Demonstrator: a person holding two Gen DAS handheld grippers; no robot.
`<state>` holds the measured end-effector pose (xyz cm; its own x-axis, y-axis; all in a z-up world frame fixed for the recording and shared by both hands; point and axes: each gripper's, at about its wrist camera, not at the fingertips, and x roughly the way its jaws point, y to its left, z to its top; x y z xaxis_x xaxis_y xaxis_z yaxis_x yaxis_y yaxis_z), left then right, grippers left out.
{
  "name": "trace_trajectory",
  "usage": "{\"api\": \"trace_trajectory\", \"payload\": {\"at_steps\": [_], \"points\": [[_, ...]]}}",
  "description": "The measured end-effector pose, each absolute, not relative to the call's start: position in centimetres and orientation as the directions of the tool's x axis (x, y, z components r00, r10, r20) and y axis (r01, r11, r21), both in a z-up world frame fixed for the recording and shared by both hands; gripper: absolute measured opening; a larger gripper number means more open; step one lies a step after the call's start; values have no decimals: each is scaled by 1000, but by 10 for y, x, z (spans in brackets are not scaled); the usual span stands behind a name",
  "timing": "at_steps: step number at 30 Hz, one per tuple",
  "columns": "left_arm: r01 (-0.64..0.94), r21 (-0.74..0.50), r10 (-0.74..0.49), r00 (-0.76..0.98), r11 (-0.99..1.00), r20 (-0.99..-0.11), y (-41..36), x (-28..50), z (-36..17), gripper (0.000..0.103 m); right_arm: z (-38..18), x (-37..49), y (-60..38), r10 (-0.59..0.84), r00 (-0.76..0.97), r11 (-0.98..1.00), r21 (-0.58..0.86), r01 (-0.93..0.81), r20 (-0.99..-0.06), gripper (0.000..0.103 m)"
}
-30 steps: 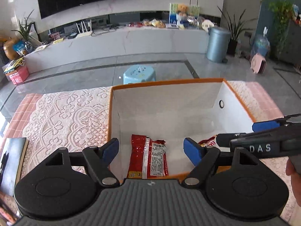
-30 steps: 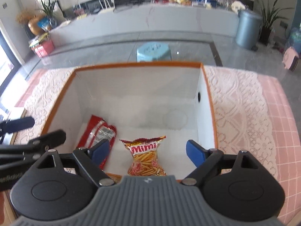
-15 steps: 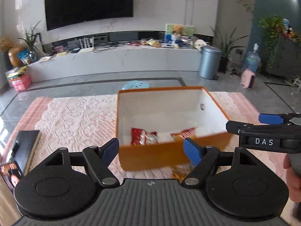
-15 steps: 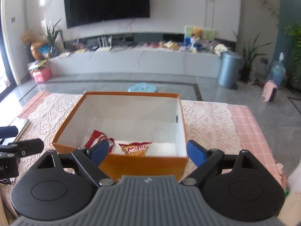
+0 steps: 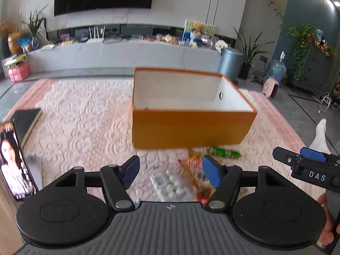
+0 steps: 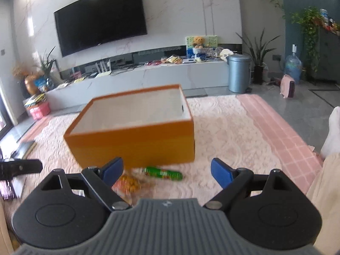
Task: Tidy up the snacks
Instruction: 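Grasp the dark green packet with the left tool while the right tool grasps the chocolate bag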
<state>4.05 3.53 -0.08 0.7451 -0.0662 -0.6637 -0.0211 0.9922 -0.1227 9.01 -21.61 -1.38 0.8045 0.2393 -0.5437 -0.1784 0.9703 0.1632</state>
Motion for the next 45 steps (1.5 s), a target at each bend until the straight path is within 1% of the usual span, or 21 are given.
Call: {"api": "trace_trajectory", "payload": {"at_steps": [2,4,8,10,11,12,14,17,19,22,25,26,27,29,34,39,41,45], "points": [[-15,-128,-76,734,992,-675,38,35,-10,78,-25,86,-216,231,798,973,144,-181,-556,87],[6,-134,-98,716,991,-692,41,33,-21,75,-35,86,-216,233,780,973,139,-187,-581,87],[63,-181,-181,624,981,-760,44,35,-42,74,-56,86,-219,237,737,971,170,-166,-633,86],[56,-169,-168,601,984,-782,47,37,-49,76,-64,85,-216,239,716,971,167,-170,-656,86],[60,-143,-151,587,988,-796,46,38,-52,80,-68,84,-213,242,704,970,162,-180,-667,86],[69,-113,-132,568,991,-812,44,40,-55,82,-72,83,-211,253,693,967,161,-196,-675,86],[63,-57,-82,527,996,-846,41,43,-63,82,-77,80,-205,270,676,962,159,-223,-685,86],[51,-48,-67,495,998,-867,40,45,-74,82,-83,82,-196,290,653,954,156,-256,-700,86],[53,-56,-74,479,997,-875,41,46,-79,82,-85,82,-193,292,645,952,151,-265,-707,86],[65,-32,-59,469,997,-881,38,50,-86,82,-89,85,-191,270,638,957,129,-259,-721,86],[98,14,-34,473,995,-880,28,47,-88,77,-94,88,-192,260,624,961,135,-241,-737,86],[110,28,-28,474,994,-880,24,48,-89,73,-96,88,-193,257,621,962,135,-237,-740,85],[121,37,-25,472,992,-881,21,48,-90,71,-98,88,-193,256,620,962,135,-235,-742,83],[135,39,-27,455,990,-890,18,51,-95,71,-100,87,-192,253,618,963,131,-237,-744,78],[125,71,11,425,990,-905,19,55,-107,70,-106,80,-189,254,613,958,108,-266,-748,78],[137,69,4,425,988,-905,18,55,-111,69,-116,74,-189,246,593,958,97,-271,-767,78],[140,79,13,423,987,-906,16,56,-113,65,-119,75,-190,244,582,958,102,-267,-776,76],[148,92,18,436,985,-900,15,56,-115,64,-121,78,-190,251,582,958,112,-265,-774,72]]}}
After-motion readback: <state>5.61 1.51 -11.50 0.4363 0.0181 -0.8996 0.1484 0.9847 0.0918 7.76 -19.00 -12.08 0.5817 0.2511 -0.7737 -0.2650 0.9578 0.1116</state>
